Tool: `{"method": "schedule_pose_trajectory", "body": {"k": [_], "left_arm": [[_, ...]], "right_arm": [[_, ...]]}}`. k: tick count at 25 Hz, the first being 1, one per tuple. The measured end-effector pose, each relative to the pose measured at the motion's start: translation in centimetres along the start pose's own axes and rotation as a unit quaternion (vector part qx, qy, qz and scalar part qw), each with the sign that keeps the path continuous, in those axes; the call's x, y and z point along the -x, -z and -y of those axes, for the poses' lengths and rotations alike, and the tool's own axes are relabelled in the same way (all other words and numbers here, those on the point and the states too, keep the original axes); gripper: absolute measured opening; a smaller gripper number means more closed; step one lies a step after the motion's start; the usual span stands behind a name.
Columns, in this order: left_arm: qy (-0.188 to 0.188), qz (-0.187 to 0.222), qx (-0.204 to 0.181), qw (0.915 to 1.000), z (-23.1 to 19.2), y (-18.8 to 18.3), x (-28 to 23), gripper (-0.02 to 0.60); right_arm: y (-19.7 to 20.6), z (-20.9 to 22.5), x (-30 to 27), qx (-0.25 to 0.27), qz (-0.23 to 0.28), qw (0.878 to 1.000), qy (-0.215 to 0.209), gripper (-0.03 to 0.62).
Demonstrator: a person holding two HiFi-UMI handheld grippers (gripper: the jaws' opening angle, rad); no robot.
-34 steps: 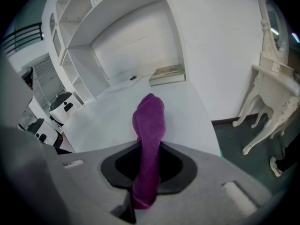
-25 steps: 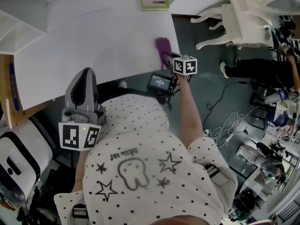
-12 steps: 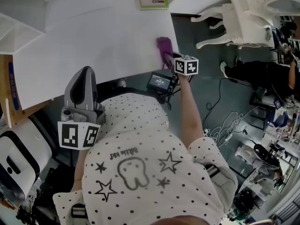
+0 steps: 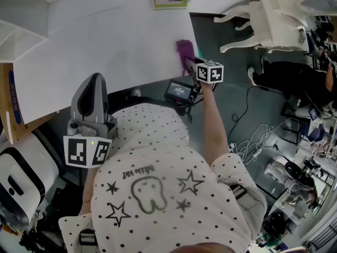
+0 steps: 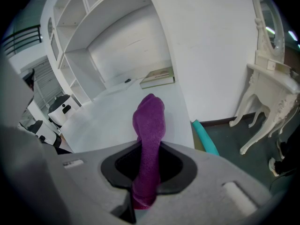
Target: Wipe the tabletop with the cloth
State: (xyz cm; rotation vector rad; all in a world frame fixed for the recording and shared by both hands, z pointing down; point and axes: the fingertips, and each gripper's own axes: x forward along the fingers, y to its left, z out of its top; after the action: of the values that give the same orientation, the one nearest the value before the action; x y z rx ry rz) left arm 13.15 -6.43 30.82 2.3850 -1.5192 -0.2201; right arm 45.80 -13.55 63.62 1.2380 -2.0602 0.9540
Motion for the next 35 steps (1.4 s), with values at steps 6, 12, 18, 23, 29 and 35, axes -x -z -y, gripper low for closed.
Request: {"method": "schedule_pose_trajectory", "body": {"k": [6, 12, 18, 23, 29, 35], "left_arm": [[0.002, -0.001, -0.002, 1.0000, 0.3, 0.0, -0.1, -0.005], [0.007, -0.001, -0.002, 1.0000, 0.6, -0.1, -0.3, -0.005], [0.007, 0.000, -0.001, 1.0000, 0.6, 0.0, -0.4, -0.005], [0.004, 0.001, -0.001, 1.0000, 0.4, -0.1, -0.3, -0.005], [0.002, 0.000, 0.001, 1.0000, 0.3, 0.0, -0.1, -0.005], [0.001, -0.001, 0.000, 1.0000, 0.3, 0.1, 0.0, -0.005]], "right_arm": [[0.0, 0.5, 0.4, -0.004, 0.007, 1.000, 0.003, 0.064], [0.3, 1.3, 0.8, -0.011, 0.007, 1.000, 0.013, 0.064], [0.5, 2.0, 1.3, -0.018, 0.010, 1.000, 0.018, 0.064], [0.5, 2.5, 1.6, -0.015, 0.012, 0.999, 0.026, 0.064], [0.8, 3.1, 1.9, -0.021, 0.014, 0.999, 0.033, 0.064], [1.0, 3.3, 2.0, -0.017, 0.015, 0.999, 0.038, 0.064]]}}
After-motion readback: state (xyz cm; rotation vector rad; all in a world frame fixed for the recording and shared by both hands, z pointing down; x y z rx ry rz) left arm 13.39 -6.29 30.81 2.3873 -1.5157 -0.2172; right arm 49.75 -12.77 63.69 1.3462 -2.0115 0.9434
